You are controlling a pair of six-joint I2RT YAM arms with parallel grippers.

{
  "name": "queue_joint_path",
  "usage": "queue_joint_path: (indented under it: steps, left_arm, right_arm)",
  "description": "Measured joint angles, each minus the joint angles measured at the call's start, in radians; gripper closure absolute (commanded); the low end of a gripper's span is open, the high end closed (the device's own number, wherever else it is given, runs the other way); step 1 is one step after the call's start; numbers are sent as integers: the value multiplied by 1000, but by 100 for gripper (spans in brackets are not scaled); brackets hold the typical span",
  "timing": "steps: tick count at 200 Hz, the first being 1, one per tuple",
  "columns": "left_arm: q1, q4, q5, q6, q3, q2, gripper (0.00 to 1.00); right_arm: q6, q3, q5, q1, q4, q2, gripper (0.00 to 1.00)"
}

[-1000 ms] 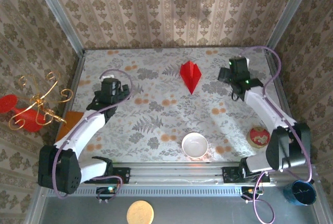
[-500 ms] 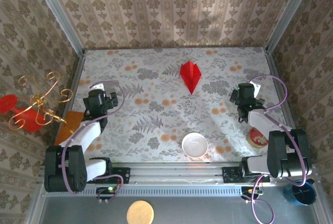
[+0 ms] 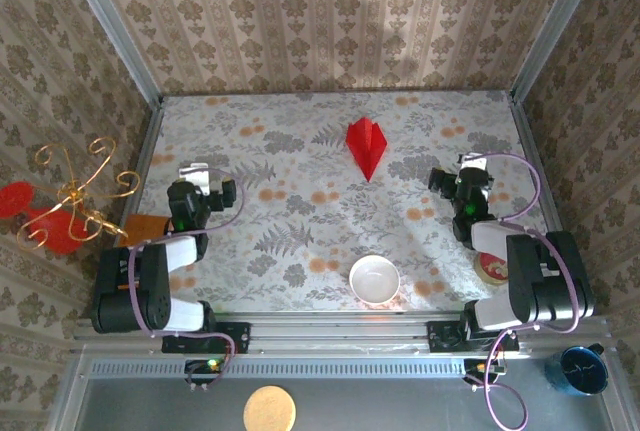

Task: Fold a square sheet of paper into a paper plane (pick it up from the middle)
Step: Reset both arms

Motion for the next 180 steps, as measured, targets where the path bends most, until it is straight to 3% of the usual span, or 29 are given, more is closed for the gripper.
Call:
queue_joint_path:
  steps: [46, 180]
  left_arm:
    - [5, 76, 18, 12, 1, 114, 0]
    - [-28, 86, -64, 27, 31, 150, 0]
  right_arm:
    - [-42, -59, -82, 0, 181, 67, 0]
    - [-65, -56, -103, 3, 199, 89, 0]
